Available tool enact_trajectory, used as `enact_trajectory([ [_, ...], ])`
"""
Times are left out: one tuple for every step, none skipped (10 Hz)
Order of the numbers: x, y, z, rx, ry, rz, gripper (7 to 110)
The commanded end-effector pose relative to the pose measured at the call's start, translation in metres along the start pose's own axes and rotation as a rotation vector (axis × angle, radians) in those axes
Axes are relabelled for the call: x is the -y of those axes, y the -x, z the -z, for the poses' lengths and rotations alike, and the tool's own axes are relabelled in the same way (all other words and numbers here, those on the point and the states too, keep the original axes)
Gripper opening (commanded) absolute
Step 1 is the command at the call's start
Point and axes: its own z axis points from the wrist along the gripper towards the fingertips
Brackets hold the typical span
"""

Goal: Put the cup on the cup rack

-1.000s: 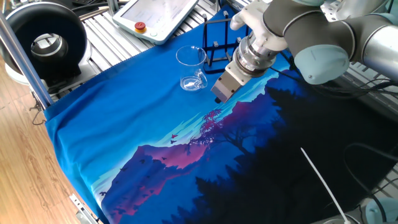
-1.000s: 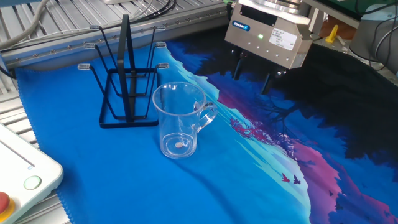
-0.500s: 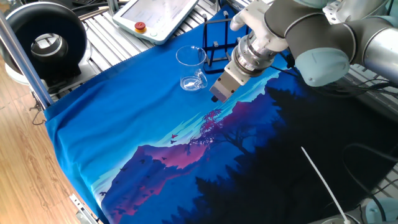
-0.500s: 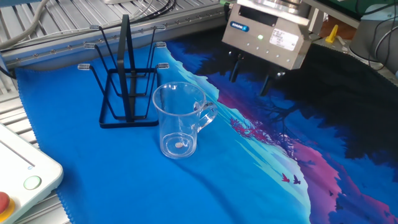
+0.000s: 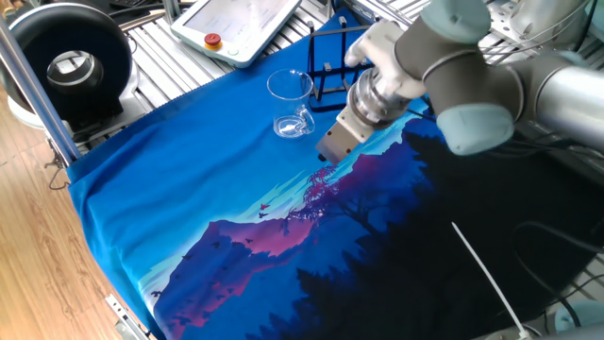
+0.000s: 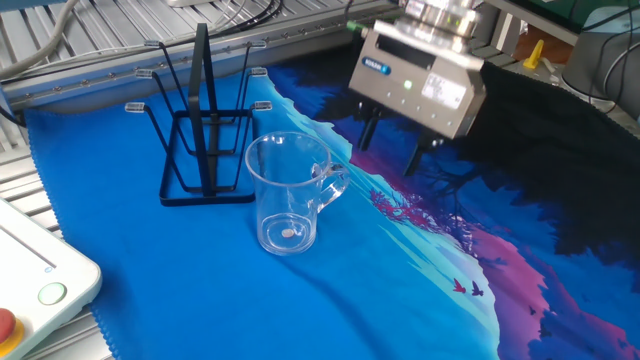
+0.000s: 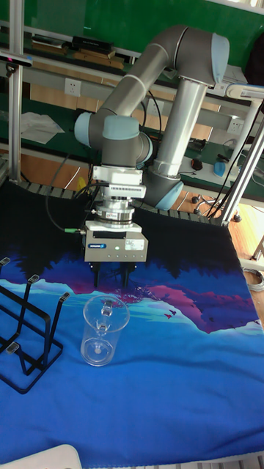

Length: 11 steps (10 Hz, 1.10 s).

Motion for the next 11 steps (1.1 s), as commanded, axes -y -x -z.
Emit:
enact_trajectory([
  [-0.004,0.007,-0.006,0.045,0.021,-0.017,66],
  [-0.006,0.012,-0.005,0.064,0.034,-0.016,66],
  [-0.002,0.011,-0.006,0.062,0.019,-0.011,66],
  [0.002,0.010,-0.009,0.055,0.006,-0.010,66],
  [0.003,0.011,-0.013,0.061,0.010,-0.015,66],
  [0.001,0.014,-0.017,0.074,0.021,-0.015,66],
  [0.001,0.015,-0.017,0.078,0.021,-0.014,66],
  [0.001,0.018,-0.017,0.090,0.022,-0.010,66],
  [0.002,0.018,-0.019,0.095,0.023,-0.015,66],
  [0.000,0.024,-0.022,0.115,0.038,-0.015,66],
  [0.001,0.030,-0.024,0.140,0.035,-0.013,66],
])
